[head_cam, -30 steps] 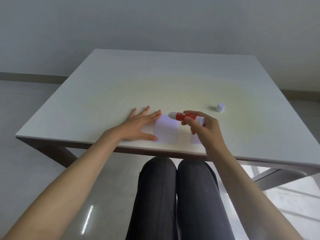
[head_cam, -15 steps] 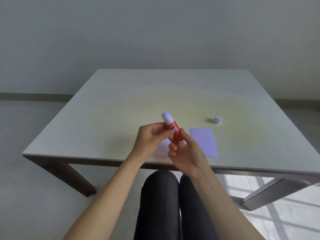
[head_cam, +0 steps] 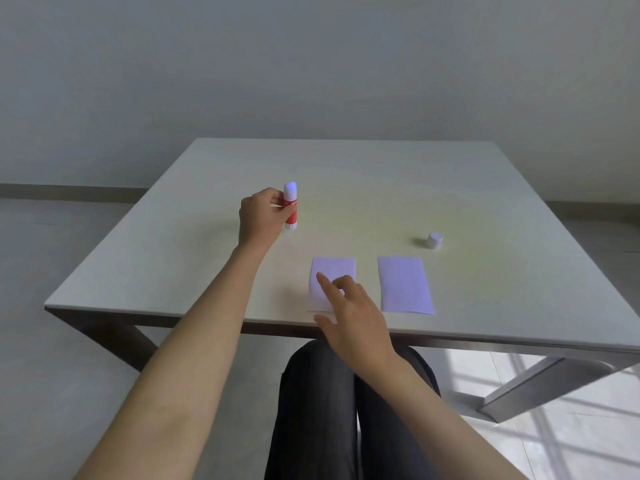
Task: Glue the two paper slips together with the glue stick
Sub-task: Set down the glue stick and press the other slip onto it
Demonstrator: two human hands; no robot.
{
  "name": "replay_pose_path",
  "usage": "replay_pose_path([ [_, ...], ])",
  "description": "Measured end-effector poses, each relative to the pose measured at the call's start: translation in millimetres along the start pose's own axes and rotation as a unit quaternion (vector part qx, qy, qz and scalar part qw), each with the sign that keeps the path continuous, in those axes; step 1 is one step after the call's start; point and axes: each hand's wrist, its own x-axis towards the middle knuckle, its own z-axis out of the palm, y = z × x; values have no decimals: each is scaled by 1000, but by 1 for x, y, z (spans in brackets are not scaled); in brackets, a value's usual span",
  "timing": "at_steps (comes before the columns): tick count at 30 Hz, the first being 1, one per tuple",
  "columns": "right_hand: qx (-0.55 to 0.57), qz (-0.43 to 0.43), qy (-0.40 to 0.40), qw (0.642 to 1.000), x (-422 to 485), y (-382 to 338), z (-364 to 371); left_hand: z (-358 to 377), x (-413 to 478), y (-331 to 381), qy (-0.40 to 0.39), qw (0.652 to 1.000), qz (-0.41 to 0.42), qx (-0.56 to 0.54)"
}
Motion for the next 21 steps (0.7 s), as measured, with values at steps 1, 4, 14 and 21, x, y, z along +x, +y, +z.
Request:
replay_pose_path([
  [1, -54, -29, 13, 998, -1, 0, 3, 2, 0, -4, 2, 1000, -3, -1],
  [4, -176, -65, 62, 980, -3, 2, 5, 5, -1, -12, 0, 1000, -19, 3],
  [14, -199, -152, 133, 959, -7, 0, 2, 4, 0, -24, -41, 998, -37, 11],
  [21, 252, 115, 317, 907, 15, 26, -69, -13, -58, 25, 112, 983, 35, -143],
])
